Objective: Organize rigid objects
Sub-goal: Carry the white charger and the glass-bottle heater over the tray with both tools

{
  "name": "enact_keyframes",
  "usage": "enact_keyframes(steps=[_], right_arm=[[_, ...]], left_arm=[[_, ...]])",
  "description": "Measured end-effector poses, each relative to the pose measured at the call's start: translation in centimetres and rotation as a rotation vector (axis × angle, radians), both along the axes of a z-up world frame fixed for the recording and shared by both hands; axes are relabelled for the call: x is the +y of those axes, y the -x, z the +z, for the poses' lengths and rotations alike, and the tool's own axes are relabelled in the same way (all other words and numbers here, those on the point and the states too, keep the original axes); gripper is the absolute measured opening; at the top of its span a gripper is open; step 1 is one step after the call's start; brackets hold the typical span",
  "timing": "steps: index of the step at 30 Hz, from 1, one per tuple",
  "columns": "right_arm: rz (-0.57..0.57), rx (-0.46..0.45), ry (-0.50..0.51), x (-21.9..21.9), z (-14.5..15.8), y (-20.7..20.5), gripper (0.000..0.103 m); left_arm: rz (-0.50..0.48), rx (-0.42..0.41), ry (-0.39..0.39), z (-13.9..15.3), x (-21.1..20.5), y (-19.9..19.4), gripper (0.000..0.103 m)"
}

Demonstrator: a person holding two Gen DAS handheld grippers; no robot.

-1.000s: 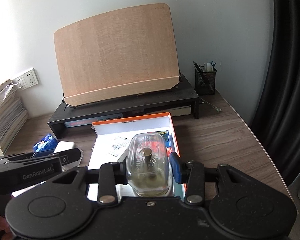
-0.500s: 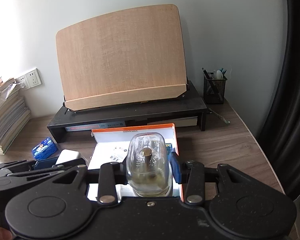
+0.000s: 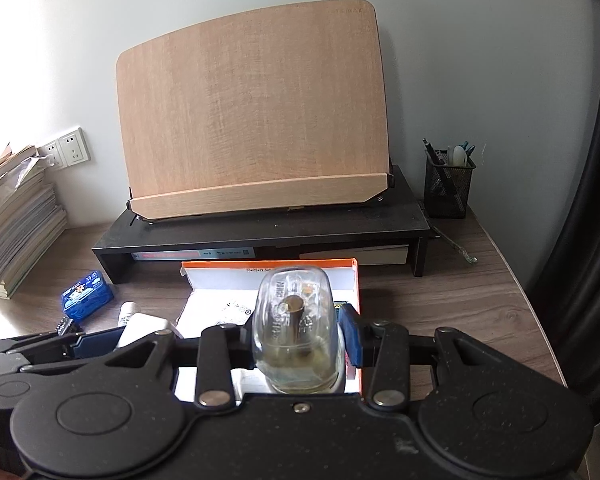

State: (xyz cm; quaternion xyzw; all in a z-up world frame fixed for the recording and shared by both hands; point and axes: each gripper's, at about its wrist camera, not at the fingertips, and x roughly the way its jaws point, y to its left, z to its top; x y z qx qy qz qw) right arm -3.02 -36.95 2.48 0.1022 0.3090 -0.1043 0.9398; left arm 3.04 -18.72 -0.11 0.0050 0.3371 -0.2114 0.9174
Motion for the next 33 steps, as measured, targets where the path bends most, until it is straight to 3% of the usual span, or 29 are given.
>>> enact_keyframes(steps=[9,33], right_arm=[[0.016,0.009,-0.009,-0.6,-0.7,-1.0,0.048],[-0.018,0.065,0.009,0.2,-1.5,-3.9,0.048]], left_arm=[[0.012,0.015,-0.019,-0.6,-0.5,-0.7,0.043],[-0.063,0.069,-0.006,-1.9,-0.8,-3.0,0.043]])
